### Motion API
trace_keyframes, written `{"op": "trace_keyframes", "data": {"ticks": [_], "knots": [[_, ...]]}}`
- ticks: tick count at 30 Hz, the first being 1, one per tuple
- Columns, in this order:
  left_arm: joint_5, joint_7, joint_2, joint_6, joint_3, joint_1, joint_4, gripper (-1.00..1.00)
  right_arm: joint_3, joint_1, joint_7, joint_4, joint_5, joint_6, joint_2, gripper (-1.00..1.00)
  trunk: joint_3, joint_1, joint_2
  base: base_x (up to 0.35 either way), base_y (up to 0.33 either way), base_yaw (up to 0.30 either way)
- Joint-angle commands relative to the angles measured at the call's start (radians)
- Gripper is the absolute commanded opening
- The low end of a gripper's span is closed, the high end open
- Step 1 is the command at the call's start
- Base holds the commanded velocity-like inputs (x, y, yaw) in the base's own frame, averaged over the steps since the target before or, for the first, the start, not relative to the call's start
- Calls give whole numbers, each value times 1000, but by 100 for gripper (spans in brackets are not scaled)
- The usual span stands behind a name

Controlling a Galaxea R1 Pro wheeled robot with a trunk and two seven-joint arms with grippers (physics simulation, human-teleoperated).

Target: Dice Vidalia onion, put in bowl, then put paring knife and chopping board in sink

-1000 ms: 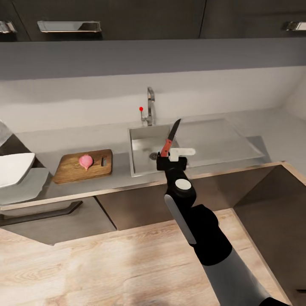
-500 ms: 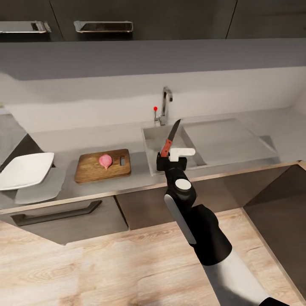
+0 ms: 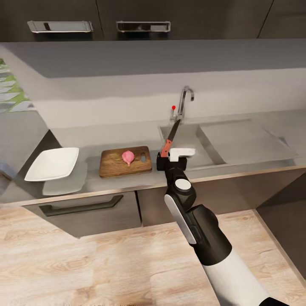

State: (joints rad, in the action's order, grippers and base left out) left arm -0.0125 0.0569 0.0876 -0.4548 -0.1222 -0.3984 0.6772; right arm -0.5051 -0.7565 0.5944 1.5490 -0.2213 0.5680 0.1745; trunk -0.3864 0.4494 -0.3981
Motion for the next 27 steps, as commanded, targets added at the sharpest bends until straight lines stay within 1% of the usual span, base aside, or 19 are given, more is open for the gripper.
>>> {"op": "trace_keyframes", "data": {"ticks": [1, 6, 10, 11, 12, 13, 14, 16, 17, 18, 19, 20, 21, 23, 27], "knots": [[-1, 6, 1, -1, -5, 0, 1, 100, -2, -1, 10, 1, -9, 3, 0, -100, -2, 1, -2, -5, 22, 268], [-1, 6, 1, 0, -5, 0, 1, 100, -1, -1, 10, 0, -7, 3, 0, -100, -2, 1, -2, -1, 6, 238], [-2, 6, 1, 0, -5, 0, -7, 100, -2, -1, 12, 0, -4, 14, 0, -100, -2, 1, -2, 0, 1, 46], [-2, 6, 1, -1, -5, 0, -9, 100, -3, -1, 14, 1, 4, 29, 0, -100, -2, 1, -2, 0, 0, 12], [-2, 6, 1, 0, -5, 0, -12, 100, -18, -1, 19, 3, 46, 82, 0, -100, -2, 1, -2, 0, 0, 5], [-2, 6, 1, 0, -5, 0, -14, 100, -40, -1, 20, 3, 85, 109, 0, -100, -2, 1, -2, 0, 0, 3], [-2, 6, 1, 1, -5, 0, -15, 100, -70, -1, 21, 3, 138, 133, 0, -100, -2, 1, -2, 0, 0, 2], [-2, 6, 1, 1, -5, 0, -17, 100, -134, -1, 22, 3, 272, 180, 0, -100, -2, 1, -2, 0, 0, 1], [-2, 6, 1, 1, -5, 1, -18, 100, -159, -1, 22, 3, 343, 216, 0, -100, -2, 1, -2, 0, 0, 0], [-3, 6, 1, 1, -5, 1, -19, 100, -184, -1, 19, 2, 435, 291, 0, -100, -2, 1, -2, 0, 0, 0], [-3, 6, 1, 1, -5, 1, -19, 100, -195, -1, 16, 0, 476, 337, 0, -100, -2, 1, -2, 0, 0, 0], [-2, 6, 1, 1, -5, 1, -20, 100, -202, -1, 15, -1, 502, 367, 0, -100, -2, 1, -2, 0, 0, 0], [-2, 6, 1, 1, -5, 1, -21, 100, -207, -1, 14, -1, 519, 385, 0, -100, -2, 1, -2, 0, 0, 0], [-2, 6, 1, 1, -5, 1, -22, 100, -212, -1, 12, -3, 541, 408, 0, -100, -2, 1, -2, 0, 0, 0], [-3, 6, 1, 1, -5, 1, -27, 100, -213, -1, 12, -13, 550, 418, 0, -100, -2, 1, -2, 0, 0, 0]]}}
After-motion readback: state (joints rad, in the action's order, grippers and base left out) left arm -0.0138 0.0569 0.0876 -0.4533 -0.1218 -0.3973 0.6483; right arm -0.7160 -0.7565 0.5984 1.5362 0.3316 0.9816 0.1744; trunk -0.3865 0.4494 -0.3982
